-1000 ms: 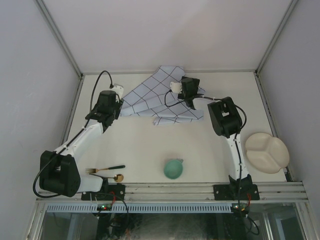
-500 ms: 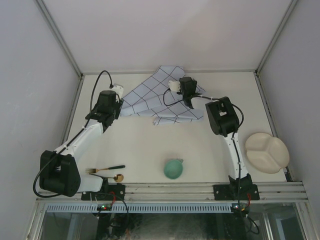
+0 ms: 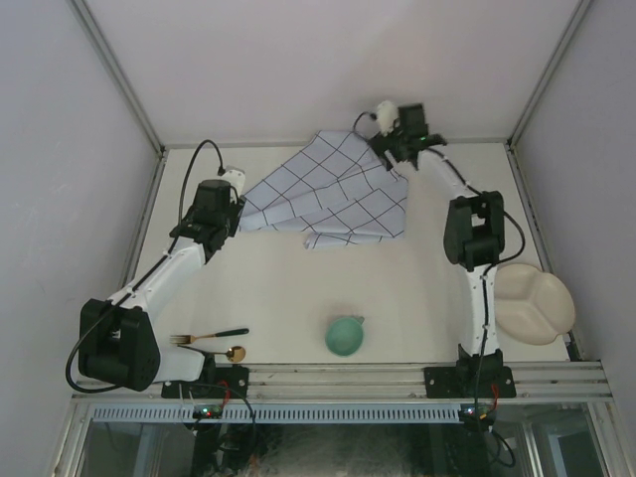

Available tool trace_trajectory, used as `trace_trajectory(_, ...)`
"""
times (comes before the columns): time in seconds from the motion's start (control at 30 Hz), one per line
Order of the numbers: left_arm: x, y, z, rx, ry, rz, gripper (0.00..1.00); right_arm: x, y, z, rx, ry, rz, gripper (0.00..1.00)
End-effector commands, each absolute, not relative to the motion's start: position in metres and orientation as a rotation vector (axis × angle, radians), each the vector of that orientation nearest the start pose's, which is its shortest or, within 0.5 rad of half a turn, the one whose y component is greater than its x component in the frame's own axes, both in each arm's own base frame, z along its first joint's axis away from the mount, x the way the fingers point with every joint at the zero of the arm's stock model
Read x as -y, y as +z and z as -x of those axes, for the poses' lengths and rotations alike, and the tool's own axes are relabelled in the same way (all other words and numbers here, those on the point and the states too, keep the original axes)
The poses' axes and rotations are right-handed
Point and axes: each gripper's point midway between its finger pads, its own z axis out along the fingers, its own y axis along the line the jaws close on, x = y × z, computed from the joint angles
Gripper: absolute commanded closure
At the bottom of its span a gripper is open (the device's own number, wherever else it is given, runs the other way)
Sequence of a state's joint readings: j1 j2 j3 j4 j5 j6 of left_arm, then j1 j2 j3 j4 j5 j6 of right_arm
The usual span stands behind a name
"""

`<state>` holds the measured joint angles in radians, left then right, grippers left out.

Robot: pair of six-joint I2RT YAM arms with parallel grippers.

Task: Set the dinner table for one person
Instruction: Flatten out the napkin at the center of the board.

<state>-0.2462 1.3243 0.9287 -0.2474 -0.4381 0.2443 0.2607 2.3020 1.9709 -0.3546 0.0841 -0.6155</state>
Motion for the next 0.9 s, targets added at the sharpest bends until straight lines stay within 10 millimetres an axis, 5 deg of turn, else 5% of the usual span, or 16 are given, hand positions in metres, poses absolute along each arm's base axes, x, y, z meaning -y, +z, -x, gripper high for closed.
trace_trajectory(0.0,0.010,0.172,-0.381,-2.121,0.445,-0.236,0.31,-0.119,0.174,-0.556,-2.299,0.561,0.360,0.13)
trace_trajectory(0.13,0.009,0.177,-0.382,-2.110,0.453,-0.226,0.31,-0.112,0.161,-0.554,-2.334,0.829,0.175,0.13)
trace_trajectory(0.43,0.005,0.175,-0.382,-2.114,0.464,-0.217,0.31,-0.117,0.094,-0.550,-2.396,1.313,-0.078,0.13)
trace_trajectory(0.67,0.006,0.173,-0.386,-2.119,0.458,-0.217,0.31,-0.134,0.082,-0.545,-2.407,1.394,-0.087,0.13)
trace_trajectory(0.87,0.006,0.171,-0.388,-2.120,0.463,-0.217,0.31,-0.127,0.091,-0.550,-2.411,1.316,-0.069,0.13)
